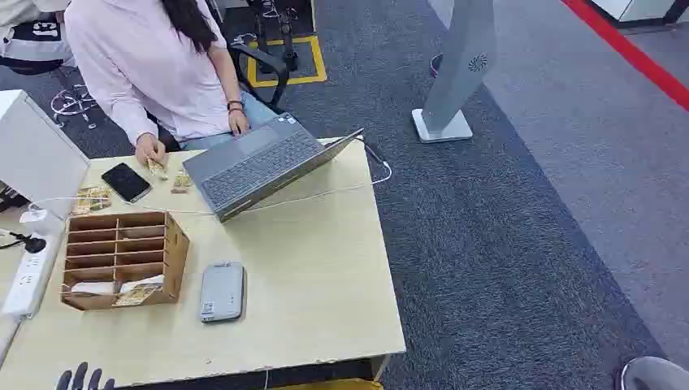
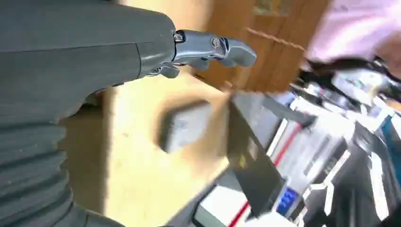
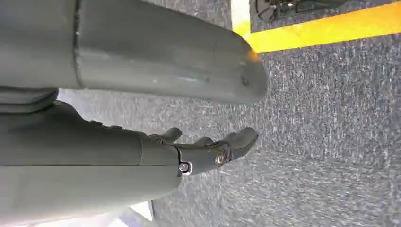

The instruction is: Pass the card to the sensor for recognition and then transmit it.

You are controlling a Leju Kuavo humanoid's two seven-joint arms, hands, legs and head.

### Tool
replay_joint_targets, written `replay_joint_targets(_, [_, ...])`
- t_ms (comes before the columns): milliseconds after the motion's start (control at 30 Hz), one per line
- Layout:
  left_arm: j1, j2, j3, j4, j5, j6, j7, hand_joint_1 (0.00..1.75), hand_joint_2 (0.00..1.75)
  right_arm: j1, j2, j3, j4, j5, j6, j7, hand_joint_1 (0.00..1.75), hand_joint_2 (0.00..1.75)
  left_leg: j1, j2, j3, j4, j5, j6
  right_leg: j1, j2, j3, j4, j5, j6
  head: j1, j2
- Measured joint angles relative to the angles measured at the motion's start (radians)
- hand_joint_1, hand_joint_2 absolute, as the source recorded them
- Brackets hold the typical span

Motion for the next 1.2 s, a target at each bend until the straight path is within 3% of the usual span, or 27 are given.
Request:
replay_joint_targets(300, [-0.048, 0.053, -0.195, -0.162, 0.045, 0.144, -0.006, 0.00, 1.75, -0.005, 0.000, 0.048, 0.001, 0.085, 0.028, 0.016, 0.00, 0.00, 0.000, 0.000, 0.001, 0.000, 0.000, 0.000, 0.000, 0.000, 0.000, 0.001, 0.000, 0.000, 0.000, 0.000])
replay_joint_targets(533, [-0.169, 0.142, -0.306, -0.190, 0.006, 0.317, -0.029, 0.00, 1.75, -0.011, 0.000, 0.079, 0.002, 0.127, 0.045, 0.013, 0.00, 0.00, 0.000, 0.001, 0.001, 0.000, 0.002, -0.001, 0.000, 0.001, 0.000, 0.002, 0.001, -0.001, 0.000, 0.000])
replay_joint_targets(933, [-0.354, 0.208, -0.347, -0.171, -0.216, 0.626, -0.028, 0.00, 1.75, -0.013, 0.000, 0.103, 0.002, 0.178, 0.061, 0.019, 0.00, 0.00, 0.000, 0.001, 0.000, 0.000, 0.003, 0.000, 0.000, 0.002, -0.001, 0.002, 0.002, -0.001, 0.000, 0.000])
replay_joint_targets(1200, [-0.450, 0.260, -0.386, -0.083, -0.431, 0.772, 0.037, 0.00, 1.75, -0.014, 0.000, 0.114, 0.002, 0.203, 0.074, 0.022, 0.00, 0.00, 0.000, 0.002, 0.000, 0.000, 0.003, 0.000, 0.000, 0.002, -0.002, 0.002, 0.003, -0.002, -0.001, 0.000])
